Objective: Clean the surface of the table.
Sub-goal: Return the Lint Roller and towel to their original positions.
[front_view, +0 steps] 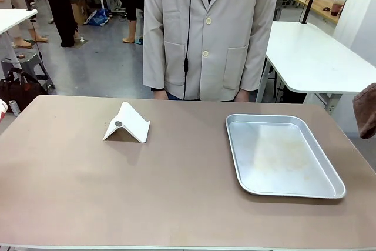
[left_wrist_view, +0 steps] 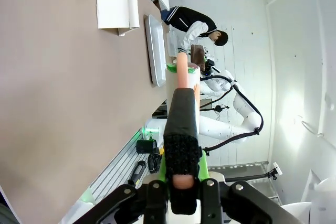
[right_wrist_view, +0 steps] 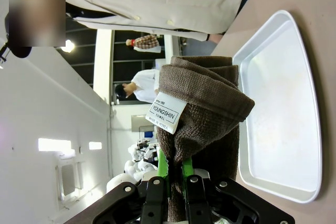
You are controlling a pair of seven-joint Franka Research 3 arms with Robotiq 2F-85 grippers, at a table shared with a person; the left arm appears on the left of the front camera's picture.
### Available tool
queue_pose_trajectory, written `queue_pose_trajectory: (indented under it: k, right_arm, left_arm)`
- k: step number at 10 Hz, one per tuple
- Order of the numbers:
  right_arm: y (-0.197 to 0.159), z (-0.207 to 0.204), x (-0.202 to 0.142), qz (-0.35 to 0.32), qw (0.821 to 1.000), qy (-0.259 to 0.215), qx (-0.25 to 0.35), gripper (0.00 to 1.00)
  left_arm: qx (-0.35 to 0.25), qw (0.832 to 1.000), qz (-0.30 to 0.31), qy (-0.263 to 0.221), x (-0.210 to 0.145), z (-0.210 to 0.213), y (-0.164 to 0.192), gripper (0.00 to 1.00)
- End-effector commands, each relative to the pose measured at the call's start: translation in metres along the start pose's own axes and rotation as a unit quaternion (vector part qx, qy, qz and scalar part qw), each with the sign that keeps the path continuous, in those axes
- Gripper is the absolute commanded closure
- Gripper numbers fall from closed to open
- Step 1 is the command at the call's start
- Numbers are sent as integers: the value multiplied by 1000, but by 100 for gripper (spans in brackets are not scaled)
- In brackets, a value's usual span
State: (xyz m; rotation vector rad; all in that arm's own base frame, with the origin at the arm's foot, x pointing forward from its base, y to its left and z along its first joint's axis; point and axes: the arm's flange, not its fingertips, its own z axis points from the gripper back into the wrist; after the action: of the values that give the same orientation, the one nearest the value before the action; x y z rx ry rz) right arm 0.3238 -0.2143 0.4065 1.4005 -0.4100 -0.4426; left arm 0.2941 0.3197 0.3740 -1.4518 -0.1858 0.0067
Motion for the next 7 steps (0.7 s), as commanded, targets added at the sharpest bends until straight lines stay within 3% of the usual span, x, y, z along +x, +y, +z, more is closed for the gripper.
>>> queue_pose_trajectory:
  k: [1, 6, 7]
  right_arm:
    - [3, 2, -1, 3, 1000, 3, 3, 100]
    - [3, 2, -1, 3, 1000, 3, 3, 100]
    - [0, 0, 0, 0, 1000, 0, 0, 89]
  left_arm:
    - [-2, 1000, 0, 0, -2, -2, -5, 97]
    - [-2, 1000, 0, 0, -2, -2, -5, 97]
    - [0, 1000, 0, 0, 0, 0, 0, 78]
